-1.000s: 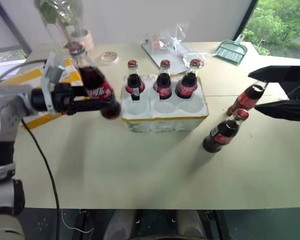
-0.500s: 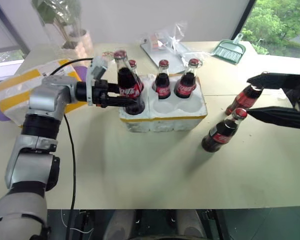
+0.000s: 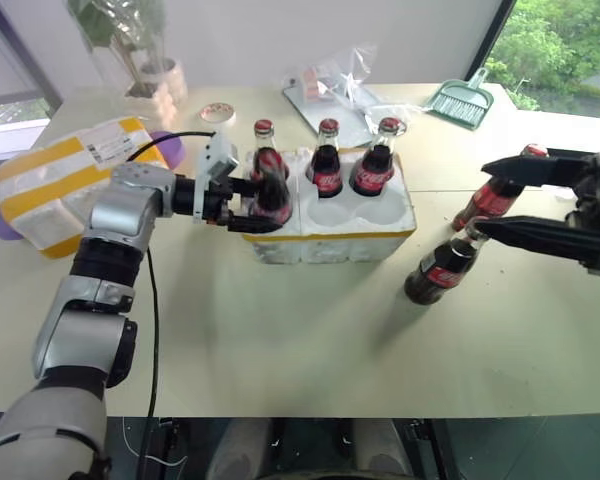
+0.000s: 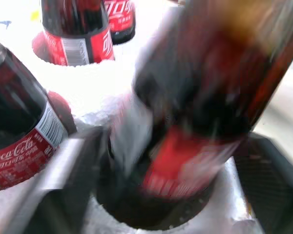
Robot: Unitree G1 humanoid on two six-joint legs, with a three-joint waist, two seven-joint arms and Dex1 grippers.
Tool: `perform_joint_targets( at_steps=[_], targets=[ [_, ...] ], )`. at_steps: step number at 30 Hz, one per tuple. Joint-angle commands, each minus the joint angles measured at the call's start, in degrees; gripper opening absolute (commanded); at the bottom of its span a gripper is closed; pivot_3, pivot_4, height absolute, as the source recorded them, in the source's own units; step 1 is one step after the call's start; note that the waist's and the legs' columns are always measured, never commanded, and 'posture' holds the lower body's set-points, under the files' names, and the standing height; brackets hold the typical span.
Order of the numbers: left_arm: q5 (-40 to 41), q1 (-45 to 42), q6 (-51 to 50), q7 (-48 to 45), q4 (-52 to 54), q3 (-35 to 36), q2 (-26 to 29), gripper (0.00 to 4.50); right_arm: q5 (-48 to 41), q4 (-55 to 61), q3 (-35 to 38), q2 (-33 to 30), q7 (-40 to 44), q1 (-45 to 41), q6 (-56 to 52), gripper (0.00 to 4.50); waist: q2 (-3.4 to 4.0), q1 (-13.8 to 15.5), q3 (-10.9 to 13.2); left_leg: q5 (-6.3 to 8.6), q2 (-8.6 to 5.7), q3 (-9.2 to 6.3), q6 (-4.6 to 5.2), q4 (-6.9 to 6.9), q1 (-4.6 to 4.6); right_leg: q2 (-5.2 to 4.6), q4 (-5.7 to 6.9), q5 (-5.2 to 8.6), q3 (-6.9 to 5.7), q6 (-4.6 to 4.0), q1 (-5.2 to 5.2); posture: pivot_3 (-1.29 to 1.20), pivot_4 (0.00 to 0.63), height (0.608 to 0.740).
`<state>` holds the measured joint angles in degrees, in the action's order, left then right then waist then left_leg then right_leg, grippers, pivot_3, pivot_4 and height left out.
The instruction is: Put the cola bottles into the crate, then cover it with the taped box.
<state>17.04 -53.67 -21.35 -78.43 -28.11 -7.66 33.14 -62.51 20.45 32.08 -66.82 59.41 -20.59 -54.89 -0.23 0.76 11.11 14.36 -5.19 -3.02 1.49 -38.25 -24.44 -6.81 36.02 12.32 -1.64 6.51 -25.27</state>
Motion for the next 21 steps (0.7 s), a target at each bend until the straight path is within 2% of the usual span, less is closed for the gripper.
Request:
perform_joint_targets(
  at_steps=[1, 7, 11, 13, 15, 17, 21],
  targets=[
    [2.7, 0.4, -2.8, 0.5, 5.1, 4.1, 2.6, 4.47, 1.0, -1.3, 0.7, -0.6, 0.0, -1.5, 1.8, 4.50, 0.00, 0.0, 0.0, 0.00, 0.00, 0.00, 0.00, 0.00, 0.00, 0.01, 0.00, 0.00, 0.00, 0.00, 0.00, 0.00, 0.150, 0.738],
    [13.5, 1.7, -18.6, -1.2, 18.5, 12.3, 11.8, 4.47, 3.0, -3.2, 4.2, -2.8, 2.2, 0.9, 1.4, 4.50, 0.01, -0.1, 0.0, 0.00, 0.02, -0.01, 0.00, 0.01, 0.01, 0.03, 0.02, 0.00, 0.00, 0.00, -0.02, 0.00, 0.150, 0.738],
    [24.8, 3.0, -32.0, -4.1, 27.8, 18.9, 21.2, 4.47, 4.3, -4.9, 10.2, -4.6, 2.8, 4.0, -1.0, 4.50, 0.02, -0.2, 0.0, 0.01, 0.02, -0.01, 0.01, 0.02, 0.02, 0.05, 0.02, 0.01, 0.00, 0.00, 0.00, 0.00, 0.150, 0.738],
    [32.7, 5.5, -39.4, -5.6, 34.1, 22.1, 25.3, 4.47, 10.1, -3.5, 15.4, -3.3, 4.1, 9.8, 2.2, 4.50, -0.01, 0.0, 0.0, 0.01, 0.01, -0.02, 0.01, 0.02, 0.04, 0.07, -0.01, 0.01, -0.01, 0.01, 0.04, 0.00, 0.150, 0.738],
    [34.4, 10.2, -39.4, -6.0, 40.6, 22.2, 27.3, 4.47, 13.1, -1.7, 19.4, -1.1, 3.1, 14.8, 2.4, 4.50, -0.04, 0.1, -0.1, 0.01, 0.01, -0.07, 0.01, 0.03, 0.12, 0.08, -0.05, 0.03, -0.04, 0.01, 0.19, 0.00, 0.150, 0.738],
    [31.6, 14.8, -34.9, -5.3, 44.3, 20.4, 27.6, 4.47, 12.8, 1.7, 22.7, 1.9, 3.1, 19.5, 1.4, 4.50, 0.00, 0.3, -0.1, 0.03, -0.01, -0.09, 0.04, 0.03, 0.40, 0.05, -0.11, 0.06, -0.01, 0.03, 0.52, 0.00, 0.150, 0.738],
    [28.7, 18.2, -29.9, -3.7, 44.5, 17.2, 26.2, 4.47, 16.5, 8.1, 24.5, 8.9, 2.8, 31.7, 3.5, 4.50, -0.14, 0.2, -0.1, 0.03, 0.08, -0.11, 0.01, 0.04, 0.74, 0.03, -0.26, 0.17, 0.04, -0.17, 0.88, 0.00, 0.150, 0.738]
  ],
)
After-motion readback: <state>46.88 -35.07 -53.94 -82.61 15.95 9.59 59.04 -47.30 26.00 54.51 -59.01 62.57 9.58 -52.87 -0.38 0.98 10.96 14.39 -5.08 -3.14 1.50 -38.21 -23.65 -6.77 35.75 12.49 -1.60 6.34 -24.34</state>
